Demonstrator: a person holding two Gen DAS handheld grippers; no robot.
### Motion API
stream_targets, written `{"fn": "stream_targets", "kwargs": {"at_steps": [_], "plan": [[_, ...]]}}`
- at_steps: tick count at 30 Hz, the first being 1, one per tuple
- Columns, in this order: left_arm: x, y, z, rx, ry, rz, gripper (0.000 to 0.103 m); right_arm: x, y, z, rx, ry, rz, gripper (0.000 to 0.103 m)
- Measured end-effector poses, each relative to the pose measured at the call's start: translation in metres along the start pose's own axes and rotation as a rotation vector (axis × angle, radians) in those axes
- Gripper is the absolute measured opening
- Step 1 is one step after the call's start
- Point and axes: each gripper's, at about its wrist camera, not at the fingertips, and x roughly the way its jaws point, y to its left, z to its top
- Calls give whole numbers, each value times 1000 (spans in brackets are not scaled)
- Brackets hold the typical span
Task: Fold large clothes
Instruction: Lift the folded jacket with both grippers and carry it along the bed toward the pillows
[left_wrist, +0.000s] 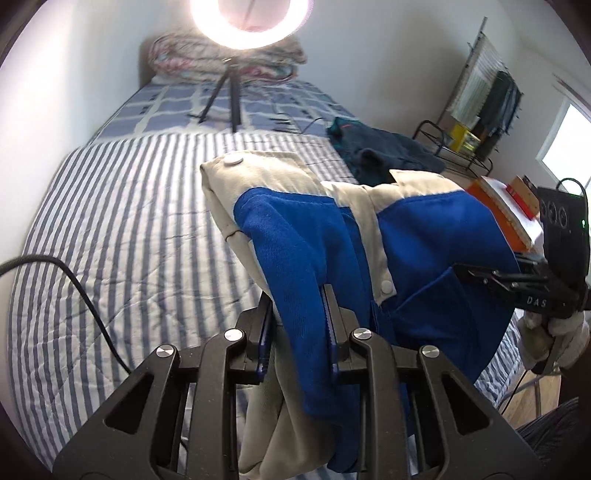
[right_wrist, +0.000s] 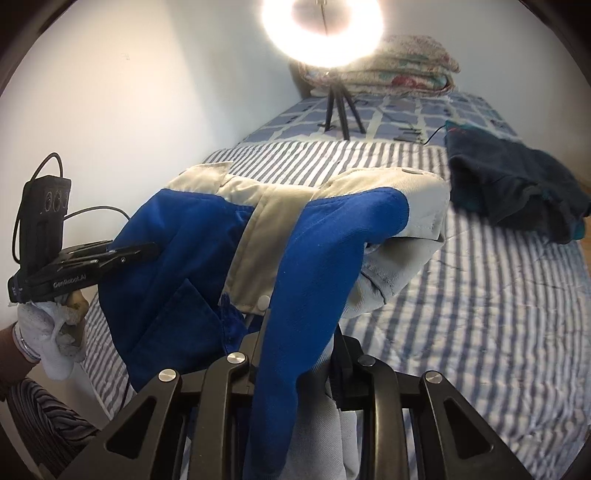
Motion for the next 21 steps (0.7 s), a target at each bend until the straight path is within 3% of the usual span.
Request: {"fn": "stream_targets", "kwargs": {"at_steps": [11,21], "plan": [[3,-57,18,99,-48,-37,22,-46,-25,-1,-31,-51,-72,23],[38,-102,51,154,-72,-74,22,-66,-67,7,-16,-86,-127,23]]}}
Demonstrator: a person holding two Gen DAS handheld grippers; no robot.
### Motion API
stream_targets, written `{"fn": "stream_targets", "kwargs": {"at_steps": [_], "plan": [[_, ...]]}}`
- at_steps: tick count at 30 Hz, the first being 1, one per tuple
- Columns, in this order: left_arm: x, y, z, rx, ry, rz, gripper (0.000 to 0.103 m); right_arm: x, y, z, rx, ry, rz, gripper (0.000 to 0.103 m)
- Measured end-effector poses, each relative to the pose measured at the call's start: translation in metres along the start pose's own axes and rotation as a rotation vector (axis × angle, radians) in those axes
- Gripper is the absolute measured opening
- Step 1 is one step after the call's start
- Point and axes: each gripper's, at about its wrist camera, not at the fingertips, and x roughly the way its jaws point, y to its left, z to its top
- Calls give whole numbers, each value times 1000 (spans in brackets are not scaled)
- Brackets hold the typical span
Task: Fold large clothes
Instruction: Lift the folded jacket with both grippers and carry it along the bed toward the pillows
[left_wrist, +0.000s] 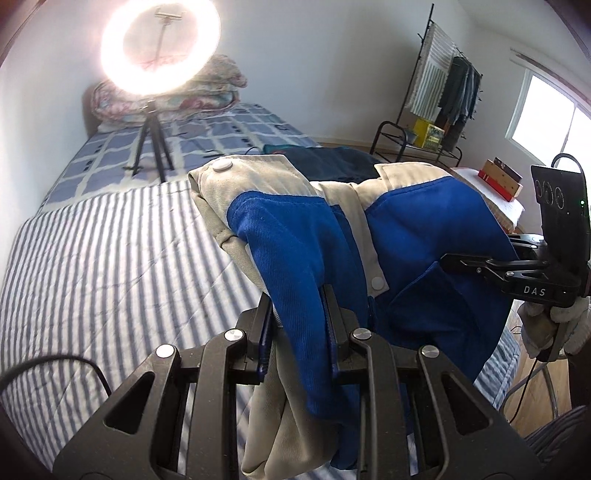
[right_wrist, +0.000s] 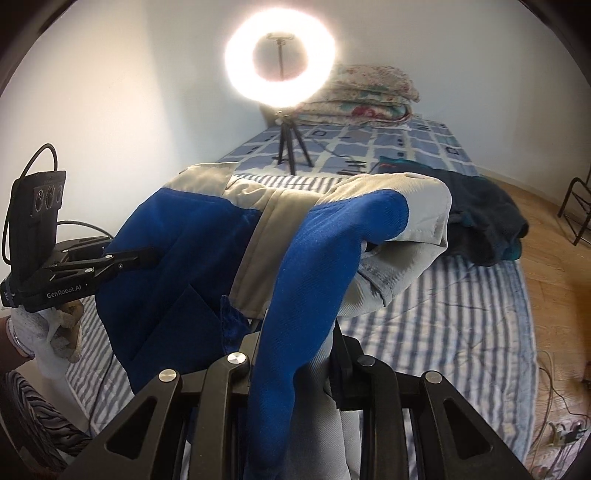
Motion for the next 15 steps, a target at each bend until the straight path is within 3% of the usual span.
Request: {"fn": "stream_targets", "kwargs": {"at_steps": [15], "plan": [[98,-28,91,21,-66,-83,21,2,-93,47,38,-71,-110,23]]}}
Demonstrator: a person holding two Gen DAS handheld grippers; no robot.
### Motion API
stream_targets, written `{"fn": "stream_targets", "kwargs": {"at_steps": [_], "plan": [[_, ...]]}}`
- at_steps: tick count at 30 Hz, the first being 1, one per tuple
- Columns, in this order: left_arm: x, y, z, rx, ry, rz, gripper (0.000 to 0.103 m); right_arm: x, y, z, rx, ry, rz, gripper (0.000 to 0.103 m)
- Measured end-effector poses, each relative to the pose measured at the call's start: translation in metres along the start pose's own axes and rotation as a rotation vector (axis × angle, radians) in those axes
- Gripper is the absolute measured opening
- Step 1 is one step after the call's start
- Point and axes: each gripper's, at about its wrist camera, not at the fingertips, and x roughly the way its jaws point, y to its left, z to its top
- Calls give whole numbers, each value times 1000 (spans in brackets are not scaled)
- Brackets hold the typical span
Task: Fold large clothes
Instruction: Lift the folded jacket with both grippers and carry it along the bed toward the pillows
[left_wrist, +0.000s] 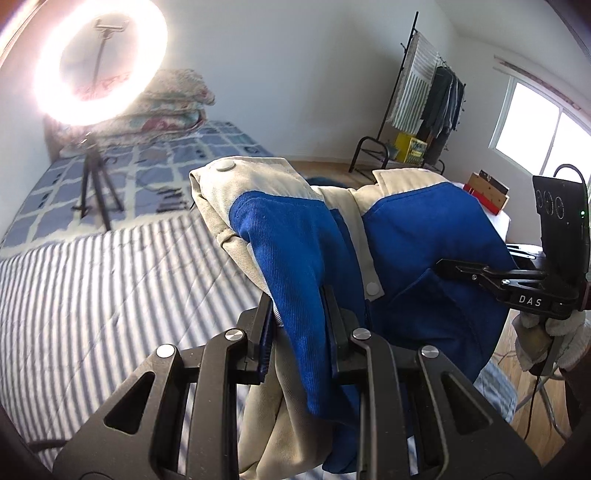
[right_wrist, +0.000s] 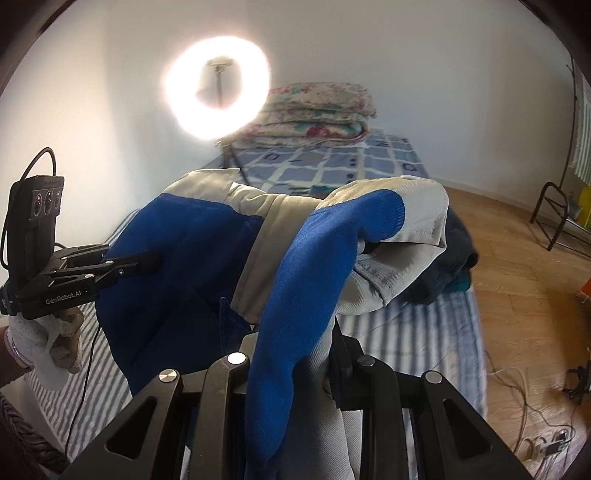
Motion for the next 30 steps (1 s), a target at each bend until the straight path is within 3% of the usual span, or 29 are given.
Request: {"fn": "stream_targets", "kwargs": {"at_steps": [9,18,30], "plan": [[57,-7,63,24,-57,-14,21,19,-56,54,30,-46,-39,23],[104,-4,127,30,-103,-41,21,44,-122,94,157,-110,46,23],[168,8,169,12,-138,-68,21,88,-184,117,241,-163,116,23]]}}
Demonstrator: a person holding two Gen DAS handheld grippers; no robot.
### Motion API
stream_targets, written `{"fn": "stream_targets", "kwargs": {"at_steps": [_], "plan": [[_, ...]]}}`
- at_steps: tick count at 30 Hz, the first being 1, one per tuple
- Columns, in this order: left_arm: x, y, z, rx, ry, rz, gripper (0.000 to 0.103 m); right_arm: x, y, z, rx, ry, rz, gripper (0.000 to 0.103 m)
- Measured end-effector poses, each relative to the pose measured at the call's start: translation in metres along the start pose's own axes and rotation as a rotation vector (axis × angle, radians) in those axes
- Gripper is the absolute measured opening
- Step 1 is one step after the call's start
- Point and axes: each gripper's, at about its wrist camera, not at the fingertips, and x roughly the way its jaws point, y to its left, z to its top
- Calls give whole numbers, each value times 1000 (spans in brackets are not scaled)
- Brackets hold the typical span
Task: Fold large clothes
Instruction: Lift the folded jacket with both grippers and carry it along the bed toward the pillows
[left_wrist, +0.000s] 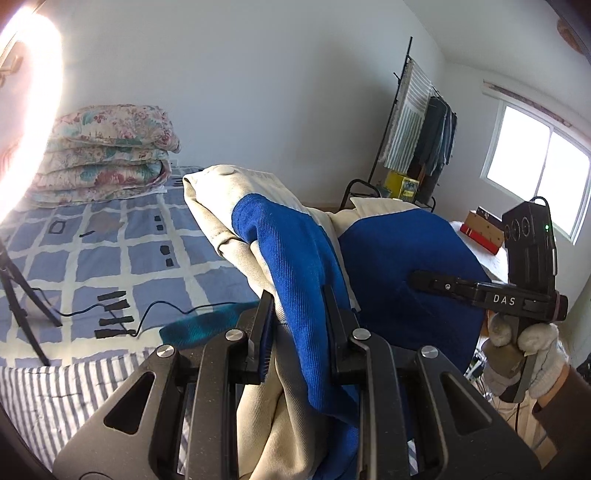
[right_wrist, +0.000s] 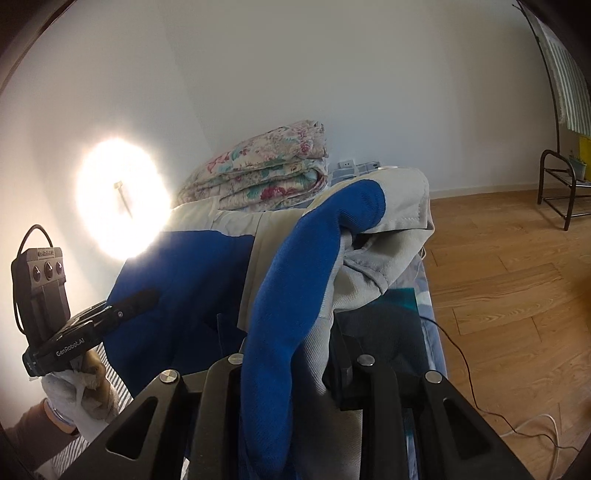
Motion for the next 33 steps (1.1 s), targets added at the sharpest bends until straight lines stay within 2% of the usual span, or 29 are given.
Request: {"fn": "stream_targets", "kwargs": {"at_steps": [7,12,19,27,33], "plan": [[35,14,-3,-27,16,6,21,25,-22,0,22,16,-3,23],[55,34,-18,-48,53,25,21,48,-37,-3,28,64,-30,23],[63,71,-34,-132,84,16,21,63,-60,-4,67,71,-46,23],[69,83,-40,-170,102,16,21,78,-77,-10,83,102,-104,24],[73,86,-45,-161,122,27,21,85,-84,-14,111,125,-128,27]]}}
